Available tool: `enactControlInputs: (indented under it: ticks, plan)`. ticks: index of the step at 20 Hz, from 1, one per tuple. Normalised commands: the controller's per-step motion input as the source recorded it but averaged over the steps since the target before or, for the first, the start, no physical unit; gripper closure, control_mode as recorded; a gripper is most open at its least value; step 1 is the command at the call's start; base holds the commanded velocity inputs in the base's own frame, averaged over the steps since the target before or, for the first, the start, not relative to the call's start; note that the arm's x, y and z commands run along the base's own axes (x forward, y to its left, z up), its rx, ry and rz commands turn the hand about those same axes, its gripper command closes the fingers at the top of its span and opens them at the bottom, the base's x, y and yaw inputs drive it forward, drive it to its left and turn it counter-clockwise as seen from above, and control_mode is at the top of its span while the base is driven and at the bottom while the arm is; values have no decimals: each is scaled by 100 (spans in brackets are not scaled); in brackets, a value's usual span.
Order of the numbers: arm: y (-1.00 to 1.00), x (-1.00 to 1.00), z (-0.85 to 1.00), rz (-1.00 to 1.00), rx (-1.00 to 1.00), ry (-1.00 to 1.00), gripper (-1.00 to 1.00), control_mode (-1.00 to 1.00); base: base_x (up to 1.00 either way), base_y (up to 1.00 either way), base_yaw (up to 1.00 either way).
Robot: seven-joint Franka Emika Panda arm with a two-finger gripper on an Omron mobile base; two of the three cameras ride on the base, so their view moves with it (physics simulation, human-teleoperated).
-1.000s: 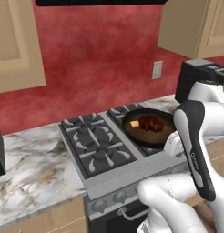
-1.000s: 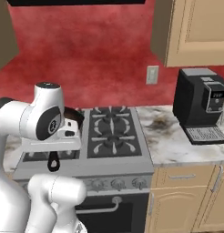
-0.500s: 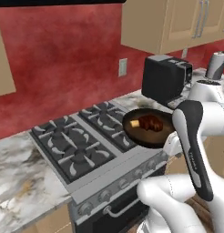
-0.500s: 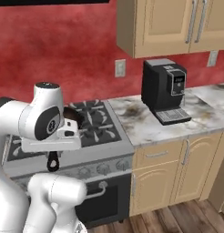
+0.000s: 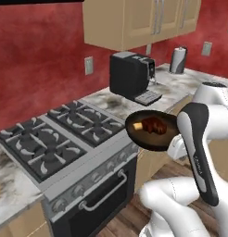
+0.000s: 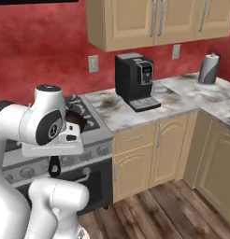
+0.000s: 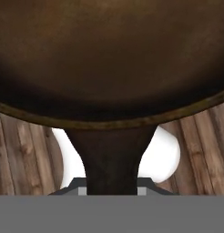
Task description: Pick up the pan with the steak in it and place it on the dining table. Then place the steak on the plate.
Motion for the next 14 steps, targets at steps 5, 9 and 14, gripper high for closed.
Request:
enactControlInputs:
  ticks: [5,9,14]
  plan:
    - [0,0,0,0,0,0,100,100,-1,-3,-49]
    - [0,0,0,0,0,0,100,100,0,0,-50]
    - [0,0,0,0,0,0,100,100,0,0,-50]
